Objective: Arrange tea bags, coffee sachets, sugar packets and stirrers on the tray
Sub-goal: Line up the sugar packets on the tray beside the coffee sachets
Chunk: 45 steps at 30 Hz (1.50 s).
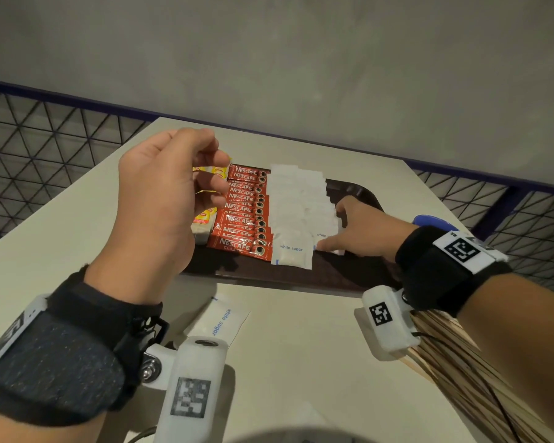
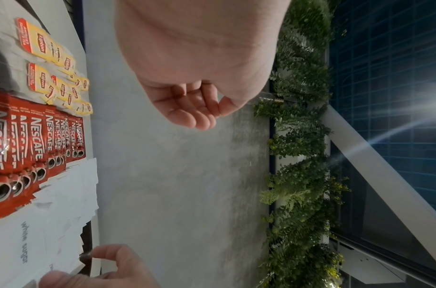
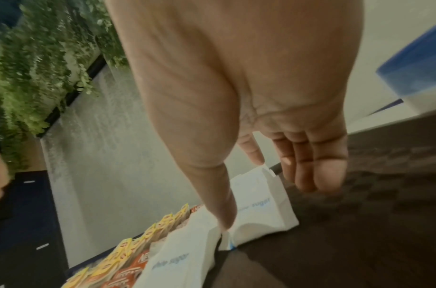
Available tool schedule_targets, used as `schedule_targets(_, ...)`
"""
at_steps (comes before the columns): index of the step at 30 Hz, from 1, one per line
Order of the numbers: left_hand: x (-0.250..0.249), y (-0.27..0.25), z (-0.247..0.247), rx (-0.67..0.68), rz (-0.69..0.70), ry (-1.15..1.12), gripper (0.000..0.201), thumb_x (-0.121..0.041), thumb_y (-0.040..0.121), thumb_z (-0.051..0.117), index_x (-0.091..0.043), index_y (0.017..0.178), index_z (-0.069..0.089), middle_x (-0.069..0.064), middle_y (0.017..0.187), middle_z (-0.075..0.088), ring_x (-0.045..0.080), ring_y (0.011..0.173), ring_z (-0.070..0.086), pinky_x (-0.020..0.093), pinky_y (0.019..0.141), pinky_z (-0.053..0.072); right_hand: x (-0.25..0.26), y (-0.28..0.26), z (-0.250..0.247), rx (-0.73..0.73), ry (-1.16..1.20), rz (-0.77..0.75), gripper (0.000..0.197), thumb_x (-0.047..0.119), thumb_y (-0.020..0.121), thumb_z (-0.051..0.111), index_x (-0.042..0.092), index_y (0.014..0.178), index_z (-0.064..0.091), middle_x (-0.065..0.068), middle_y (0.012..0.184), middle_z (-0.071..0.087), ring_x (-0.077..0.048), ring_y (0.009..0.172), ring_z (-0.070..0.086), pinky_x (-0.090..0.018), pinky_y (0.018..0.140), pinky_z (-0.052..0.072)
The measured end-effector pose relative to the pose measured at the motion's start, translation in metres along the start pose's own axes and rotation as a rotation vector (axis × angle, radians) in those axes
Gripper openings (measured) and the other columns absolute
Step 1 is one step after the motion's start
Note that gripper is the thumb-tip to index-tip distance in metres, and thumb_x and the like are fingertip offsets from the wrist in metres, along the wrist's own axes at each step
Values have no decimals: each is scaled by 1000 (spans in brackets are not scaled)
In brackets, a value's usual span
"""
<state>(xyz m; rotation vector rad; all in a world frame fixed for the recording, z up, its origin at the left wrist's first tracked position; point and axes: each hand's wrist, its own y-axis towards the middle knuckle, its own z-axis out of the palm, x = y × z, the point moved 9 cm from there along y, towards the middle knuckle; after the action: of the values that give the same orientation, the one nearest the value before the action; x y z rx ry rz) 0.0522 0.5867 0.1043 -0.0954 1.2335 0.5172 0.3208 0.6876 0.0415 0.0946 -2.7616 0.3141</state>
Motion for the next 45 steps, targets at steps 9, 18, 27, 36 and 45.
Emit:
schedule_targets(9, -7, 2, -6, 0, -11, -38, 13, -19, 97, 59, -13, 85, 63, -2, 71, 68, 11, 54, 56, 26, 50, 45, 74, -125, 14, 276, -240, -419, 33, 54, 82, 74, 51, 112, 61, 17, 94, 61, -1, 83, 60, -14, 66, 47)
schedule_targets(18, -2, 8, -18, 28, 5, -46, 22, -17, 103, 44, -15, 89, 60, -6, 79, 69, 8, 61, 59, 24, 57, 46, 45, -203, 95, 472, -396, -451, 68, 67, 72, 75, 63, 124, 31, 23, 108, 35, 0, 95, 47, -31, 85, 48)
schedule_targets(27, -9, 8, -24, -1, 22, -93, 24, -16, 103, 43, -15, 86, 60, -6, 78, 70, 8, 60, 58, 24, 57, 45, 56, -177, 92, 316, 36, -385, 29, 44, 77, 82, 24, 88, 63, 11, 86, 68, -3, 80, 63, -35, 74, 54)
schedule_targets(36, -7, 11, -28, -6, -95, -138, 15, -25, 97, 58, -19, 84, 63, -6, 79, 68, 8, 58, 56, 22, 56, 45, 107, -117, 96, 221, 125, -456, 96, 48, 78, 84, 31, 157, 32, 15, 156, 40, -3, 139, 41, -21, 113, 35)
schedule_targets(45, -2, -2, -1, 159, -146, -21, 18, -27, 99, 57, -17, 85, 64, -6, 74, 67, 9, 55, 56, 22, 51, 42, 109, -113, 105, 290, 44, -567, 67, 45, 85, 78, 46, 145, 49, 27, 145, 52, 8, 127, 51, -15, 105, 44)
